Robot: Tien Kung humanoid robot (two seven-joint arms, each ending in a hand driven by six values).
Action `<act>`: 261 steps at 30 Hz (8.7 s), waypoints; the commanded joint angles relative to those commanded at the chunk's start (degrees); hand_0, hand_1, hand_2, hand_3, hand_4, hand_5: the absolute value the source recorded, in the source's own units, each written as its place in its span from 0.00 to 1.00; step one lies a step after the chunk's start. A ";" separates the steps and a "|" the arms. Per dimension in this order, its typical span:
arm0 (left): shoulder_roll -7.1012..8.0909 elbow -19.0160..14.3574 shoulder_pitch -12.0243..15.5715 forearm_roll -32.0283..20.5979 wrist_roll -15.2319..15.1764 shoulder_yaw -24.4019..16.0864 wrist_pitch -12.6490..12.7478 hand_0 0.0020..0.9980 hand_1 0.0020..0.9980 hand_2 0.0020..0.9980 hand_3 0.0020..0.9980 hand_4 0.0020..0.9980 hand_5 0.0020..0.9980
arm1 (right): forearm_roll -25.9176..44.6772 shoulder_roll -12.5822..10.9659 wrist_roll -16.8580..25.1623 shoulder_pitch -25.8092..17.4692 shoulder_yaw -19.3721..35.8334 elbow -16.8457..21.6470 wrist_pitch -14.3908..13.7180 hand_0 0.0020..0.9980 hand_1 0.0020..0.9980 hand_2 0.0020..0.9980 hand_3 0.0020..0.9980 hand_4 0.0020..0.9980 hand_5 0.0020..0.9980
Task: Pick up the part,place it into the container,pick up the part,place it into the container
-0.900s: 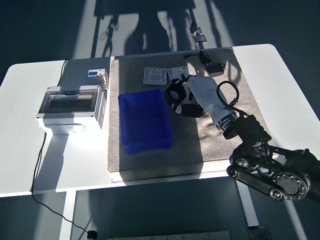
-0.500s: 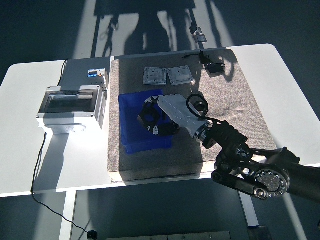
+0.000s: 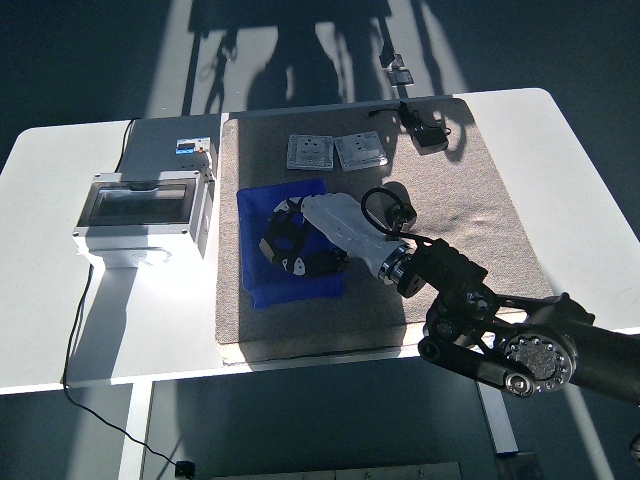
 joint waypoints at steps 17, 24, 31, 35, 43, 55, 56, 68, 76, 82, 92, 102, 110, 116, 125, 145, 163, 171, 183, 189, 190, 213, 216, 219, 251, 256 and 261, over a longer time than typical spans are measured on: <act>-0.02 0.00 0.19 0.68 -0.30 -0.73 0.21 0.67 0.57 0.64 0.64 0.65 0.68 | 3.03 0.05 0.92 -0.80 0.66 0.04 2.76 1.00 0.97 0.93 0.88 0.59 0.31; -0.17 0.00 0.41 0.52 -0.49 -0.60 0.37 0.67 0.57 0.63 0.64 0.64 0.68 | 4.83 -0.72 2.88 -2.90 5.25 0.32 -5.86 1.00 0.98 0.96 0.97 0.61 0.31; -0.38 0.00 0.33 0.10 -0.51 -0.21 0.44 0.67 0.57 0.63 0.64 0.65 0.68 | -0.65 -3.91 -5.38 -6.68 14.24 -0.02 -8.27 1.00 0.94 0.93 0.95 0.63 0.30; -0.50 0.00 0.53 0.20 -0.43 -0.26 0.38 0.67 0.57 0.64 0.64 0.65 0.68 | -4.56 -4.62 -10.96 -8.29 17.96 -0.61 -3.55 1.00 0.93 0.94 0.96 0.83 0.39; -0.88 0.00 0.72 0.02 -0.40 -0.12 0.32 0.67 0.57 0.64 0.64 0.65 0.68 | -9.99 -4.65 -18.83 -10.06 21.04 -1.08 3.50 1.00 0.95 0.98 0.97 0.90 0.44; -1.10 0.00 0.79 0.21 -0.47 -0.32 0.19 0.67 0.57 0.64 0.64 0.65 0.68 | -11.56 -4.75 -20.69 -10.66 21.84 -0.36 5.23 1.00 0.97 1.00 1.00 0.94 0.46; -1.09 0.00 0.81 0.21 -0.49 -0.36 0.19 0.67 0.57 0.64 0.64 0.65 0.68 | -11.65 -4.78 -20.76 -10.75 21.97 -0.32 5.29 1.00 0.97 1.00 1.00 0.95 0.47; -1.01 0.00 0.77 0.39 -0.72 -0.69 0.13 0.67 0.57 0.64 0.64 0.65 0.68 | -10.92 -4.54 -21.18 -10.48 21.01 -0.73 6.94 1.00 0.99 1.00 1.00 0.96 0.48; -1.04 0.00 0.52 0.82 -0.60 -0.90 0.03 0.67 0.57 0.64 0.64 0.65 0.68 | -8.24 -2.43 -19.03 -7.66 17.09 -6.99 5.11 1.00 0.98 1.00 1.00 0.97 0.48; -0.93 0.00 0.34 0.99 -0.51 -0.95 -0.02 0.67 0.57 0.64 0.64 0.65 0.68 | -6.25 0.37 -13.59 -4.50 12.45 -14.28 0.39 1.00 0.97 0.98 0.98 0.96 0.47; -0.81 0.00 0.15 1.42 -0.41 -1.08 -0.07 0.67 0.57 0.64 0.64 0.65 0.68 | -4.50 3.08 -8.56 -3.97 9.23 -24.93 -3.35 1.00 0.82 0.83 0.87 0.94 0.46; -0.62 0.00 0.18 1.75 -0.28 -1.28 -0.19 0.67 0.57 0.64 0.64 0.66 0.67 | -6.00 3.69 -9.88 -4.43 7.60 -25.96 -3.64 0.92 0.64 0.42 0.64 0.72 0.22; -0.65 0.00 0.20 2.13 -0.16 -1.41 -0.29 0.67 0.57 0.64 0.64 0.66 0.67 | -6.28 3.77 -9.40 -4.64 6.70 -25.76 -5.40 0.89 0.58 0.37 0.60 0.56 0.09; -0.64 0.00 0.24 1.85 -0.29 -1.34 -0.19 0.67 0.57 0.64 0.64 0.66 0.67 | -6.52 3.79 -8.57 -4.56 6.40 -25.68 -7.35 0.87 0.56 0.37 0.56 0.51 0.06; -0.73 0.00 0.16 1.83 -0.31 -1.30 -0.13 0.67 0.57 0.64 0.64 0.66 0.67 | -6.04 3.81 -7.33 -4.59 6.31 -25.90 -9.42 0.85 0.55 0.36 0.54 0.44 0.01; -1.51 0.00 0.41 0.70 -0.36 -0.16 0.02 0.67 0.58 0.65 0.65 0.66 0.68 | 1.91 0.18 2.18 -3.15 8.87 -5.58 -10.08 0.80 0.55 0.37 0.54 0.42 0.00; -0.82 0.00 0.50 1.99 -0.81 -2.76 0.25 0.67 0.58 0.65 0.65 0.66 0.68 | 1.13 0.69 -0.83 -2.19 2.24 -2.85 -1.64 0.86 0.72 0.66 0.62 0.60 0.27; -0.49 0.00 0.56 2.15 -0.76 -3.01 0.43 0.67 0.57 0.64 0.65 0.66 0.68 | 0.63 0.82 -1.66 -2.35 2.03 -3.00 -0.47 0.99 0.92 0.90 0.87 0.68 0.37; -0.55 0.00 0.25 1.44 -0.75 -2.10 0.55 0.67 0.58 0.65 0.65 0.66 0.68 | -0.79 0.84 -2.06 -2.56 2.79 -2.68 0.24 1.00 0.94 0.93 0.97 0.76 0.44; -0.31 0.00 0.00 1.13 -1.07 -2.03 0.79 0.67 0.58 0.65 0.65 0.67 0.68 | 0.21 0.62 -0.55 -3.61 5.47 -2.65 -3.95 1.00 0.93 0.91 0.96 0.76 0.45; -0.27 0.00 -0.02 1.08 -1.11 -2.03 0.84 0.67 0.58 0.65 0.65 0.67 0.68 | 0.90 0.50 0.03 -3.95 6.31 -2.56 -5.01 1.00 0.93 0.91 0.96 0.76 0.45; -0.55 0.00 0.32 0.04 -1.20 -0.99 1.01 0.67 0.57 0.64 0.64 0.67 0.68 | 10.39 -3.45 10.80 -12.74 21.87 2.24 -18.10 0.93 0.81 0.83 0.85 0.77 0.47; -0.56 0.00 0.44 -0.30 -1.27 -0.84 1.07 0.67 0.57 0.64 0.64 0.67 0.68 | 13.22 -4.53 14.12 -15.49 25.45 4.37 -18.87 0.93 0.81 0.83 0.85 0.77 0.47; -0.54 0.00 0.54 -0.56 -1.36 -0.66 1.14 0.67 0.57 0.64 0.64 0.67 0.67 | 15.33 -5.76 16.91 -18.58 29.39 6.81 -18.87 0.80 0.65 0.71 0.69 0.77 0.46; -0.61 0.00 1.21 -0.38 -0.52 -0.47 0.74 0.67 0.57 0.64 0.63 0.65 0.66 | 18.05 -7.27 19.29 -27.22 45.09 7.22 -18.87 0.75 0.55 0.66 0.65 0.76 0.46; -0.52 0.00 1.20 -0.97 -0.92 -0.35 1.22 0.67 0.58 0.64 0.63 0.65 0.66 | 18.26 -7.03 19.61 -27.49 45.25 7.22 -18.87 0.75 0.55 0.66 0.65 0.75 0.46; -0.34 0.00 1.08 -1.30 -1.18 -0.14 1.38 0.67 0.58 0.64 0.64 0.65 0.65 | 18.65 -6.90 20.03 -28.10 46.12 7.22 -18.87 0.75 0.54 0.66 0.64 0.75 0.46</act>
